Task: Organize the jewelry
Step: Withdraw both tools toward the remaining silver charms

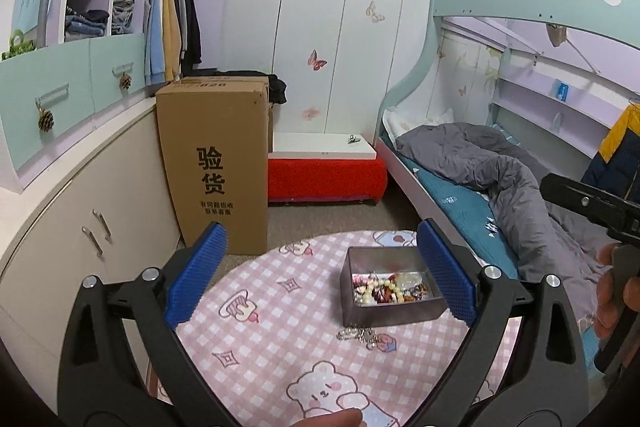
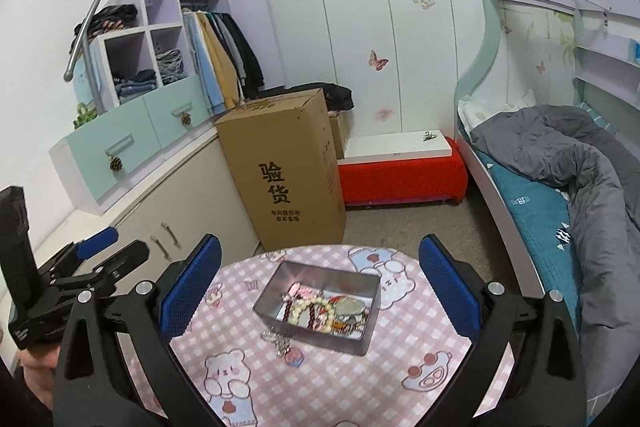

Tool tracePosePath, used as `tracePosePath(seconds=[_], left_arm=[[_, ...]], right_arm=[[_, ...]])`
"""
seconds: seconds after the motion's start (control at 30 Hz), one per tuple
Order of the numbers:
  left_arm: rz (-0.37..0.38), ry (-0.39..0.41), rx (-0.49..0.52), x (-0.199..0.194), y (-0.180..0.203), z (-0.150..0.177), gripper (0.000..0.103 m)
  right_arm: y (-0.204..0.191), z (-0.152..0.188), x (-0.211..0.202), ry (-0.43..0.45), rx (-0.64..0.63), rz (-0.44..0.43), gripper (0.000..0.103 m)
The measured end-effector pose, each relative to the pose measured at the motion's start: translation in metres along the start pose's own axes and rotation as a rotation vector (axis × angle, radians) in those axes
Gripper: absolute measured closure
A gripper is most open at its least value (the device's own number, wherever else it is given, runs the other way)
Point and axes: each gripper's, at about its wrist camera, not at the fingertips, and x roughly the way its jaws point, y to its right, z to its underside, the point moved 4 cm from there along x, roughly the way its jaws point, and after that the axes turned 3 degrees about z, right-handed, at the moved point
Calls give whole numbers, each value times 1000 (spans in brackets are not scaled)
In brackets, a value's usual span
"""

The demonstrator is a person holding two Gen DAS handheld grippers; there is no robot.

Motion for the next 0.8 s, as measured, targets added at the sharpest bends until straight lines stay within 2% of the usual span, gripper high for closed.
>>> tracePosePath(seconds=[0.13,0.43,0.53,0.6,0.67,0.73,0.8], left_arm=[[-21,-20,1,0,-6,17,9],[-73,-136,-35,18,-28,68,9],[-70,-167,-26,27,-31,80,9],[-70,-180,-14,32,-31,86,9],[-68,-205,1,41,-30,93,9],[-54,-231,25,52,-28,99,9],[-40,-257,58,64,-24,104,9]], right_arm=[[-7,24,2,-43,-19,-3,8],[-25,106,54,-254,-32,-51,9],[-33,124,73,-306,-53,-54,18],[-36,137,87,-348,-50,-63,28],[-38,146,97,-373,-47,-72,45],[-41,154,104,-398,-41,-84,54],[-42,158,107,-407,-37,-88,55]])
